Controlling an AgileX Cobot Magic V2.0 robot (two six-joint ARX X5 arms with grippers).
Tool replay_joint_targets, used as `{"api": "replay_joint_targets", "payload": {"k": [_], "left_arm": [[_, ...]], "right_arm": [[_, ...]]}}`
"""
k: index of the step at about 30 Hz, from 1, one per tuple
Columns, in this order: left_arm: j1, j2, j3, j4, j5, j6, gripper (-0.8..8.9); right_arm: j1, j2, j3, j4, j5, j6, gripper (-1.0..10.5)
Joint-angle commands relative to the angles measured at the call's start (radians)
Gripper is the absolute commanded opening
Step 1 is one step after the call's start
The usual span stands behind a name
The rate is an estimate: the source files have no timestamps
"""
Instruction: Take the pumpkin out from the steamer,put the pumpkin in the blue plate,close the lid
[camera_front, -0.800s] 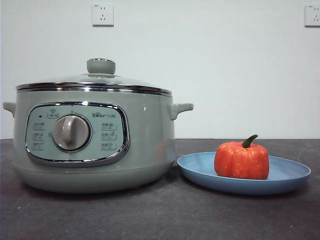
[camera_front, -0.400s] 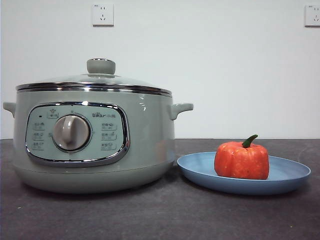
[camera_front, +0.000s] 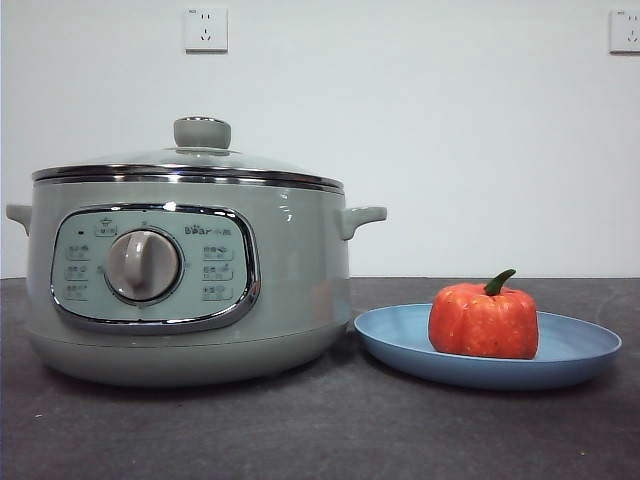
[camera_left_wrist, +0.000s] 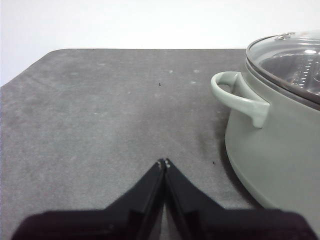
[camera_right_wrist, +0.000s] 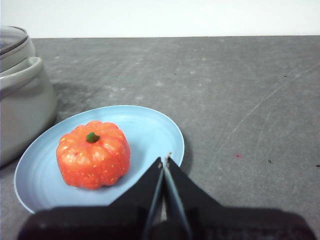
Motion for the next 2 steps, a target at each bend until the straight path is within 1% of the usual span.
{"api": "replay_joint_targets", "payload": {"k": [1, 2], "left_arm": [[0.003, -0.003, -0.01, -0.012, 0.0, -0.003, -0.03], [0.003, -0.003, -0.01, -0.012, 0.0, -0.003, -0.03]], "right_arm": [[-0.003, 0.0, -0.013, 0.002, 0.002, 0.008, -0.1], [-0.003, 0.0, -0.013, 0.002, 0.002, 0.008, -0.1]]}}
